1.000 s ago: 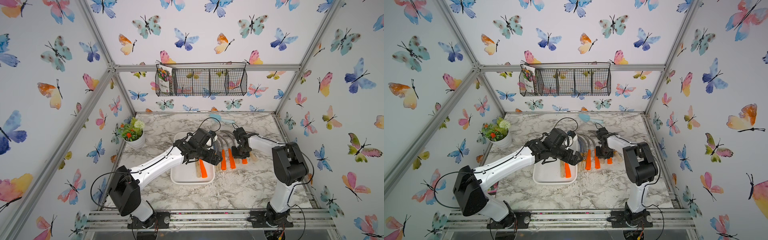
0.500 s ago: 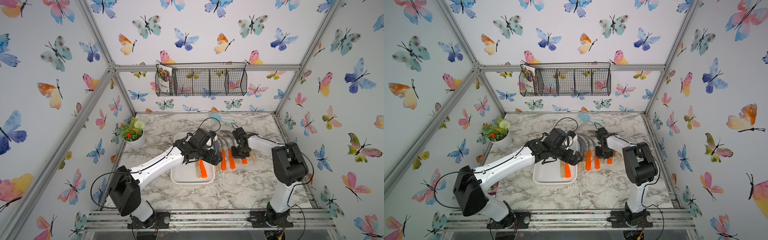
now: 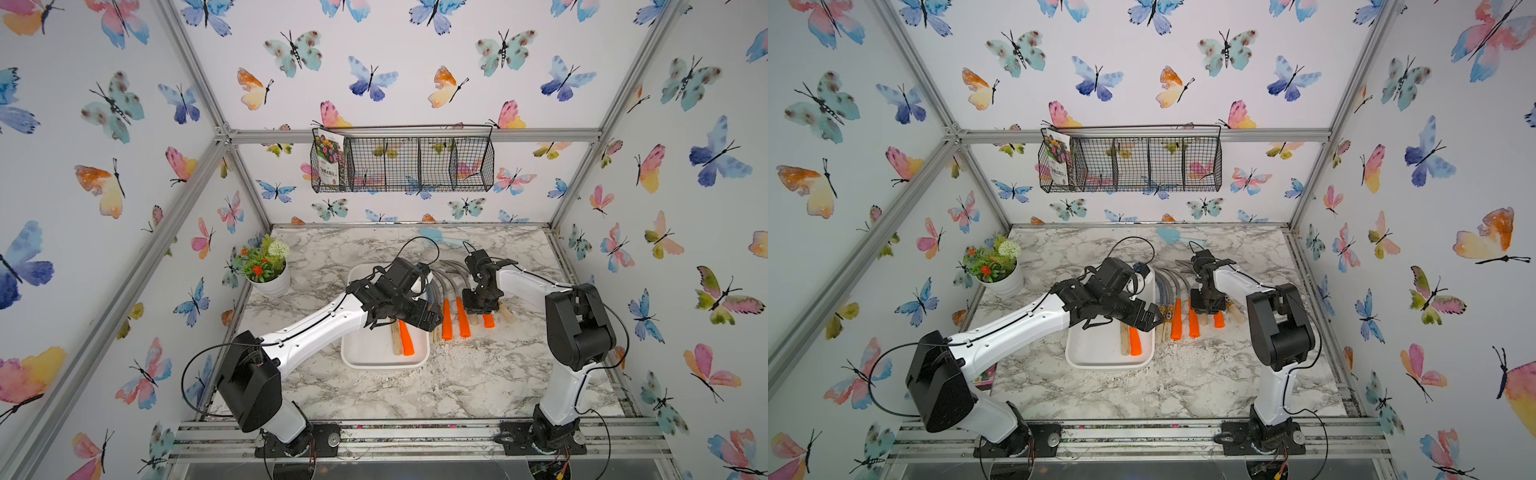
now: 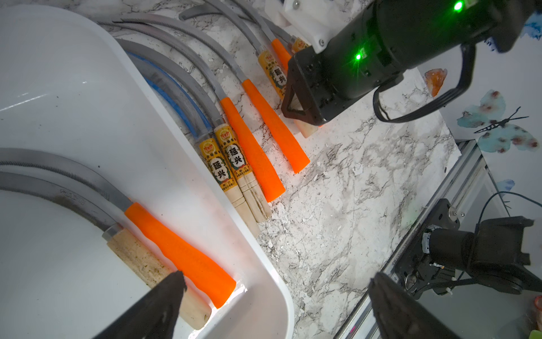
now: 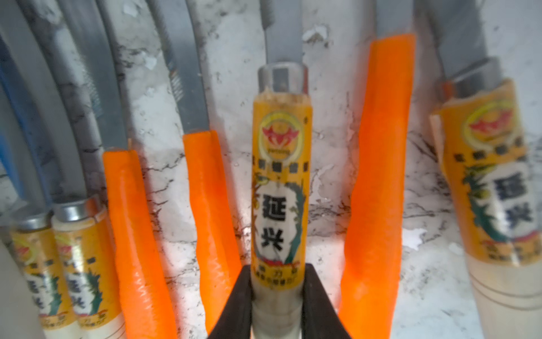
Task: Put small sickles into storage boxes
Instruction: Pick up the sickle at the center of the board.
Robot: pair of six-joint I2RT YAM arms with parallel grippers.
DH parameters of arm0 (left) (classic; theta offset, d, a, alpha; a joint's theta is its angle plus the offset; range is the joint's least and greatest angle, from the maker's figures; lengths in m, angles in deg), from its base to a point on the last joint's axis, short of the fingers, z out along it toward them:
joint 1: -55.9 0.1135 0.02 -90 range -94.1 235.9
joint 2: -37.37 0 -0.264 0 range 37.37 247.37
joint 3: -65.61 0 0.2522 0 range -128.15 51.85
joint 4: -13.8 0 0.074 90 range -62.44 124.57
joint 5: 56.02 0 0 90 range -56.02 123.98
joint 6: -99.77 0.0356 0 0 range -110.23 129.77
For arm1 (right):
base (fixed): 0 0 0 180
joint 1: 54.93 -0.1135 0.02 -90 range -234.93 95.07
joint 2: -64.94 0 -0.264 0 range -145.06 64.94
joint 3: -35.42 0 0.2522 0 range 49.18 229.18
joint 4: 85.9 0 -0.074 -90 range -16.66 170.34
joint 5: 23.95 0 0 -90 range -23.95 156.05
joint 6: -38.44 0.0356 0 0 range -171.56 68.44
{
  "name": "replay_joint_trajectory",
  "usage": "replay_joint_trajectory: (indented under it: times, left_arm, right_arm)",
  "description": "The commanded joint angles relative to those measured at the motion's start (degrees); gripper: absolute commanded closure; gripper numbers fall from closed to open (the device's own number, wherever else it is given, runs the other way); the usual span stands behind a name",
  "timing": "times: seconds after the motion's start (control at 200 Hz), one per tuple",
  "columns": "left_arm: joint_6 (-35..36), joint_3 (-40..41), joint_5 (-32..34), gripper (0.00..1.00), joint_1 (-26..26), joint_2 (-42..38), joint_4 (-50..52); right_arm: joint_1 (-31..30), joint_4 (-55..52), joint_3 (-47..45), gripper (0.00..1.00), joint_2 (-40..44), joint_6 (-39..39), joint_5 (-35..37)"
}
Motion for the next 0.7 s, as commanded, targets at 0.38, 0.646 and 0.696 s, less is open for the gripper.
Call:
replay_joint_trajectory:
  times: [0.38,0.646,0.696]
  left_arm:
    - [-2.1,2.1,0.4,0.02,0.3,-4.8,-0.2]
    - [-4.7,6.4,0.6,0.02,0.2,-9.1,-1.2]
    - [-5.0,7.2,0.8,0.02,0.2,-10.0,-1.3]
  right_arm:
    - [0.1,-5.5,4.1,0.99,3.7,0.0,-2.1]
    - [-0.8,-6.3,4.4,0.99,6.2,1.3,-3.6]
    - [-1.3,-6.7,4.7,0.99,6.5,1.5,-3.6]
